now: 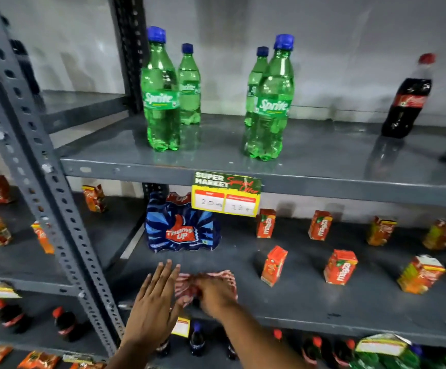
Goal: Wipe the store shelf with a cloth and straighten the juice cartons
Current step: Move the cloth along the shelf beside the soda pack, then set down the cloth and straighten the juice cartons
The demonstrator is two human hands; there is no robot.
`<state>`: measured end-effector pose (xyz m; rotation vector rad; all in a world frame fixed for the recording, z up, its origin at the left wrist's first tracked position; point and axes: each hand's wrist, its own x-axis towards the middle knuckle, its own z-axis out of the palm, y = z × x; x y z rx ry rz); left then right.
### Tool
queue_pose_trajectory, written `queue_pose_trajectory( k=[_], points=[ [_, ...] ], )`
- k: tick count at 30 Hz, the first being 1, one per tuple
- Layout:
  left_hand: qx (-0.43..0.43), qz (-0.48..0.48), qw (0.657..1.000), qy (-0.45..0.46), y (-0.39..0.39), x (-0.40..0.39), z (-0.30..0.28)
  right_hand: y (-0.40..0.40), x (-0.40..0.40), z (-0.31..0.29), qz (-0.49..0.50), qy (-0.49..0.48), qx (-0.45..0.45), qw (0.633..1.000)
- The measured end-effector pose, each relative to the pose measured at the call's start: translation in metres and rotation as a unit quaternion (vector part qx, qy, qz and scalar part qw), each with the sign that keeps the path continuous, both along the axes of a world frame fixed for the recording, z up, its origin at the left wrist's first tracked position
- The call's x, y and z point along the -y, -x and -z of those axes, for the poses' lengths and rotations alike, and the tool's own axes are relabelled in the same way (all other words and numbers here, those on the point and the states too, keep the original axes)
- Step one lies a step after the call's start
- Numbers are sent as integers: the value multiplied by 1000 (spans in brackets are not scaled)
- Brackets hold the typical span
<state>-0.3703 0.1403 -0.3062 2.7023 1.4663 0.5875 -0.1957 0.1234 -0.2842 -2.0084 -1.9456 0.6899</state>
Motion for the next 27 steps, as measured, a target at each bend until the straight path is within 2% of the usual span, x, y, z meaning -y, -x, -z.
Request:
queue_pose_trajectory(
  k=[5,8,10,12,15,16,18,19,21,23,25,27],
  points=[
    [-46,31,996,70,-20,15,25,-18,38,6,-4,9,-31,999],
    [4,-7,997,75,-26,19,18,-39,49,2,23,31,-91,995],
    [35,-14,998,49,-36,17,6,-51,47,-5,78,-28,-140,987],
    [49,-15,998,27,-50,14,-3,-56,44,-15,90,-91,-119,985],
    [38,-24,998,35,-70,8,-10,-52,52,-31,10,-87,-37,995],
    [26,-27,998,42,-76,8,-9,-54,59,-34,10,-96,-32,995],
    [2,-30,997,68,-87,8,-5,-66,75,-36,81,-147,-49,985],
    [-5,-30,996,80,-91,8,-2,-76,84,-36,148,-181,-55,971],
    [-17,-31,995,95,-96,8,4,-103,96,-31,300,-236,-55,923],
    [-28,-20,996,84,-101,8,7,-130,97,-29,389,-243,-97,883],
    [-29,14,997,72,-107,9,8,-152,89,-30,405,-196,-189,873],
    [-20,53,994,94,-119,8,15,-166,79,-30,378,-125,-251,882]
  ],
)
